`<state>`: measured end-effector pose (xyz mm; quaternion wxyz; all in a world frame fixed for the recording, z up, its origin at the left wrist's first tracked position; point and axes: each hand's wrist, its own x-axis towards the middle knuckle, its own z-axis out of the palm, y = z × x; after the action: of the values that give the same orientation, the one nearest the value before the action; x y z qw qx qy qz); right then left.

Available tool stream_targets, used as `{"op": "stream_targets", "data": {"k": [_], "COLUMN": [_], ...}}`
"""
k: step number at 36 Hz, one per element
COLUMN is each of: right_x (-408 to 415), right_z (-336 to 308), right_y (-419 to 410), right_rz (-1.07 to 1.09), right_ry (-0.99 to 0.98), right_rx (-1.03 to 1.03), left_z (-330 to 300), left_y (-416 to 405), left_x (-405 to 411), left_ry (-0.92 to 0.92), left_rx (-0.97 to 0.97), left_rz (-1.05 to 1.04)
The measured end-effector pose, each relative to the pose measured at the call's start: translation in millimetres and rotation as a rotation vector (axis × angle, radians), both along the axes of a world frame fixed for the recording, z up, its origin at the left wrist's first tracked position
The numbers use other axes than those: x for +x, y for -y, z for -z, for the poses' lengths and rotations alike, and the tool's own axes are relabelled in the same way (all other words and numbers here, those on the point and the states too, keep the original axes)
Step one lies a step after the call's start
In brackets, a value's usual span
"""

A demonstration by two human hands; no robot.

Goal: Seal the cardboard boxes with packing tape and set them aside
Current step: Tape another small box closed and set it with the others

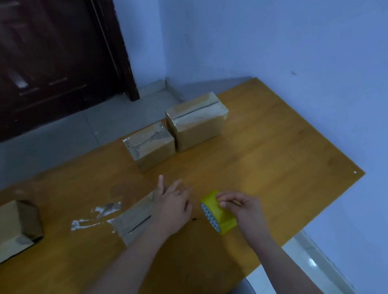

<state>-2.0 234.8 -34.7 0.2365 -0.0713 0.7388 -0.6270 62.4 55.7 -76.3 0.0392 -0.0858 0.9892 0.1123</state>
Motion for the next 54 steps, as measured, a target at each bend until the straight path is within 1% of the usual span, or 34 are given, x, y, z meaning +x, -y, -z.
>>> {"op": "stream_targets", "data": {"k": [1, 3, 4, 5, 6, 8, 11, 15, 17, 18, 19, 21, 22, 24, 26, 28, 30, 32, 34, 36, 38, 39, 40, 41, 44, 46, 49, 54], "right_x": [-2, -5, -6, -7, -8, -8, -6, -3, 0, 0, 0, 4, 5, 9, 14, 15, 17, 19, 23, 25, 29, 31, 33, 34, 35, 36, 35, 33], "right_z": [-8, -22, -28, -34, -39, -50, -68, -94, -107, -112, -116, -127, -130, -138, -144, -141, -137, -132, -128, -115, -97, -87, -79, -73, -63, -60, -52, -41], "right_y": [2, 7, 9, 12, 16, 23, 34, 49, 57, 60, 62, 62, 60, 55, 51, 48, 48, 50, 52, 52, 48, 45, 42, 40, 39, 39, 39, 43], "right_rz": [-0.031, -0.094, -0.123, -0.145, -0.163, -0.198, -0.222, -0.215, -0.231, -0.239, -0.24, -0.215, -0.201, -0.239, -0.311, -0.356, -0.37, -0.363, -0.328, -0.291, -0.314, -0.337, -0.34, -0.33, -0.345, -0.386, -0.427, -0.458], "right_ry": [-0.021, -0.076, -0.095, -0.109, -0.124, -0.176, -0.282, -0.423, -0.515, -0.514, -0.46, -0.27, -0.212, -0.208, -0.218, -0.265, -0.326, -0.33, -0.323, -0.324, -0.317, -0.301, -0.283, -0.278, -0.353, -0.381, -0.325, -0.262], "right_rx": [-0.001, 0.017, 0.031, 0.045, 0.059, 0.089, 0.081, 0.094, 0.116, 0.105, 0.067, -0.045, -0.082, -0.119, -0.179, -0.195, -0.18, -0.185, -0.142, -0.008, 0.17, 0.213, 0.233, 0.274, 0.486, 0.568, 0.589, 0.563], "left_z": [-3, -17, -26, -36, -45, -58, -77, -105, -122, -129, -135, -141, -143, -148, -153, -154, -155, -154, -152, -147, -137, -130, -118, -104, -72, -64, -56, -35], "left_y": [1, -3, -8, -13, -17, -23, -20, -9, -2, 3, 8, 22, 29, 39, 43, 47, 49, 50, 52, 56, 62, 64, 65, 65, 55, 48, 46, 48], "left_x": [4, 11, 15, 17, 19, 22, 22, 22, 21, 20, 18, 13, 10, 5, -1, -7, -12, -17, -18, -18, -16, -14, -12, -10, -1, 4, 4, 7], "left_ry": [-0.126, -0.344, -0.407, -0.443, -0.472, -0.516, -0.502, -0.601, -0.64, -0.642, -0.64, -0.633, -0.628, -0.593, -0.49, -0.435, -0.406, -0.389, -0.413, -0.457, -0.455, -0.443, -0.42, -0.358, -0.2, -0.214, -0.266, -0.255], "left_rx": [0.103, 0.384, 0.513, 0.6, 0.638, 0.627, 0.691, 0.637, 0.663, 0.7, 0.725, 0.79, 0.855, 1.047, 1.231, 1.297, 1.307, 1.321, 1.347, 1.342, 1.303, 1.284, 1.255, 1.212, 0.94, 0.816, 0.76, 0.757], "left_rz": [-0.039, -0.129, -0.146, -0.136, -0.103, -0.068, -0.189, -0.187, -0.246, -0.283, -0.323, -0.417, -0.484, -0.62, -0.718, -0.747, -0.753, -0.791, -0.818, -0.853, -0.876, -0.888, -0.887, -0.863, -0.799, -0.795, -0.78, -0.839]}}
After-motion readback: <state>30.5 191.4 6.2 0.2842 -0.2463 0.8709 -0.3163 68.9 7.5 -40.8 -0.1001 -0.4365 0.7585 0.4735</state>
